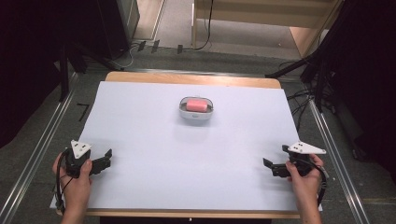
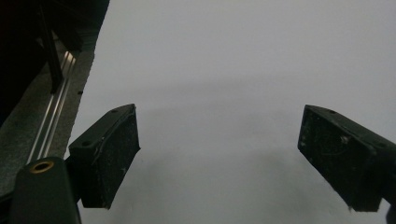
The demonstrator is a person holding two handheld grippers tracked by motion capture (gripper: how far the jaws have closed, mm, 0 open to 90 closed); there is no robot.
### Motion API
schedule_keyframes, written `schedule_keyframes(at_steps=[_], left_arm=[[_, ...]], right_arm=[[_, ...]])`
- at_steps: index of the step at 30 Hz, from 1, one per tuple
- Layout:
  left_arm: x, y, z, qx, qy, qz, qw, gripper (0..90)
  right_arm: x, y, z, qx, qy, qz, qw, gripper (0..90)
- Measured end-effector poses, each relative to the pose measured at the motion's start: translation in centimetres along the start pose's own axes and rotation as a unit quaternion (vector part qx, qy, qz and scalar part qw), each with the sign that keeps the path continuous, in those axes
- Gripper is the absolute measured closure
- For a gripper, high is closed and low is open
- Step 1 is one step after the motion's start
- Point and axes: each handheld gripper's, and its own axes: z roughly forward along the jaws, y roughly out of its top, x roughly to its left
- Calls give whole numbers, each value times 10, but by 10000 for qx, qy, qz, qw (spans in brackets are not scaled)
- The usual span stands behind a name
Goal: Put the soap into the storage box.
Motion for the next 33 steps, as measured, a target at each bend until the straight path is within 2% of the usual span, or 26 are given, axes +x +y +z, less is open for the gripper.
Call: schedule_keyframes(at_steps=[8, 18, 21, 25, 26, 29, 30, 33], left_arm=[[-1, 0, 0, -14, 18, 42, 10000, 133], [-2, 0, 0, -30, 50, 85, 9999, 134], [-3, -1, -1, -41, 75, 110, 9999, 135], [-1, -1, -1, -40, 42, 69, 10000, 135], [-1, -1, -1, -48, 19, 36, 10000, 135], [0, 0, -1, -26, -5, -1, 10000, 135], [0, 0, -1, -25, -5, 0, 10000, 135], [0, 0, -1, -26, 1, -6, 10000, 135]], right_arm=[[-10, -14, -23, -173, -186, 178, 9995, 0], [-21, -34, -46, -236, -330, 371, 9985, 0], [-23, -40, -51, -339, -351, 460, 9978, 0], [-21, -42, -54, -418, -405, 453, 9973, 0], [-21, -43, -54, -413, -363, 457, 9974, 7], [-22, -44, -54, -427, -220, 434, 9979, 179], [-21, -44, -53, -387, -164, 423, 9982, 135], [-23, -45, -55, -470, -91, 439, 9979, 156]])
